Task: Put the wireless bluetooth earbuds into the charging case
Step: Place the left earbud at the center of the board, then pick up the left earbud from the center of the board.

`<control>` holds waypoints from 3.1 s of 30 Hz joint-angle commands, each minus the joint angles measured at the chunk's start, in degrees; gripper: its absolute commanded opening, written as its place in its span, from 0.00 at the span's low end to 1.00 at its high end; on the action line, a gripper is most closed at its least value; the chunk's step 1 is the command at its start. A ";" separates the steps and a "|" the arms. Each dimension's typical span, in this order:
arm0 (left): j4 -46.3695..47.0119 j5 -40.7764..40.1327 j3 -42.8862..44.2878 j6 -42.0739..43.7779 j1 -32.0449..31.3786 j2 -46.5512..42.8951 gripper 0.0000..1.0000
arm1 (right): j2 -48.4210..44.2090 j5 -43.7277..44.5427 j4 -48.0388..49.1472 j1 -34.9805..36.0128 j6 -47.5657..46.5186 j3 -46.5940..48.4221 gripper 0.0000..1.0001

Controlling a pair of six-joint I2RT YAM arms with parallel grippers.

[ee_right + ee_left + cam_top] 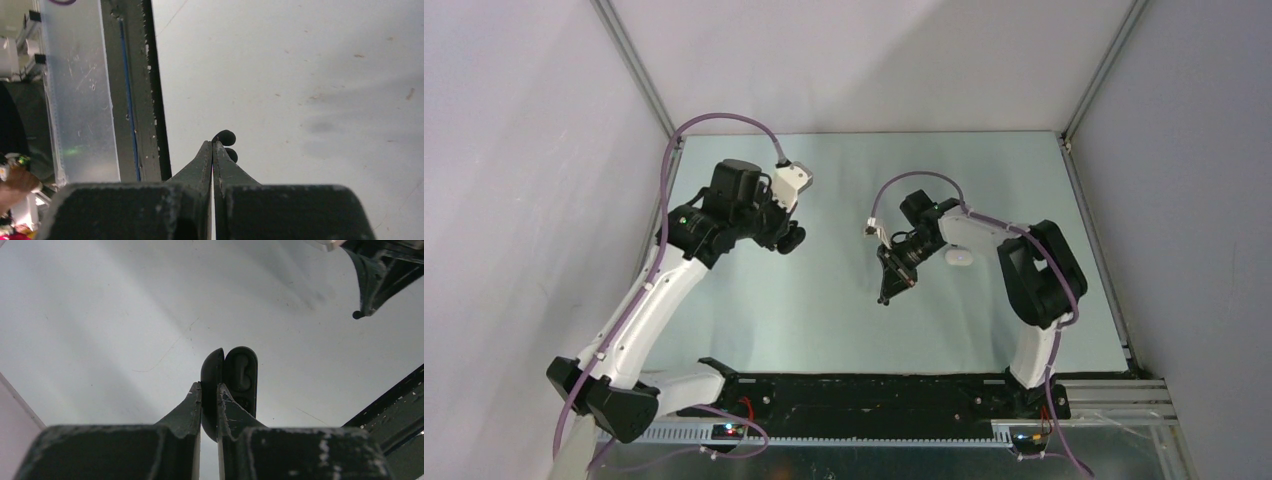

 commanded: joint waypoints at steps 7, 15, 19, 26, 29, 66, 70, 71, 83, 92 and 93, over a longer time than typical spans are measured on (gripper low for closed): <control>-0.25 -0.55 2.08 -0.18 0.33 0.49 0.00 | 6.20 2.86 8.80 -0.46 11.67 2.82 0.01; -0.28 -0.09 1.69 -0.16 0.40 0.31 0.00 | 9.15 5.37 11.35 -1.16 16.13 3.53 0.03; -0.28 -0.02 1.64 -0.16 0.44 0.19 0.00 | 9.48 7.10 12.35 -1.13 17.28 3.60 0.08; -0.42 0.64 1.61 -0.25 0.44 0.36 0.00 | 8.31 11.74 13.61 -1.17 20.43 3.66 0.17; -0.43 1.03 1.64 -0.40 0.44 0.37 0.00 | 8.07 12.64 13.54 -1.21 20.84 3.62 0.19; 0.17 2.07 -2.77 -0.24 3.17 -6.20 0.00 | -19.78 39.06 34.32 18.75 -11.01 -26.27 0.34; 0.29 2.32 -3.37 -0.39 3.53 -6.82 0.00 | -19.01 39.95 36.20 18.83 -11.03 -26.31 0.36; 0.28 2.45 -3.59 -0.40 3.57 -6.97 0.00 | -18.89 40.20 36.68 18.90 -11.03 -26.32 0.36; 0.36 3.63 -3.46 -0.65 3.70 -6.47 0.00 | -18.24 40.64 38.24 18.67 -10.84 -26.34 0.38; 0.31 3.75 -3.64 -0.84 3.95 -6.62 0.00 | -17.39 39.33 37.34 18.78 -12.04 -26.19 0.33; 0.32 3.73 -3.64 -0.91 4.00 -6.64 0.00 | -17.11 39.40 37.06 18.74 -12.06 -25.96 0.32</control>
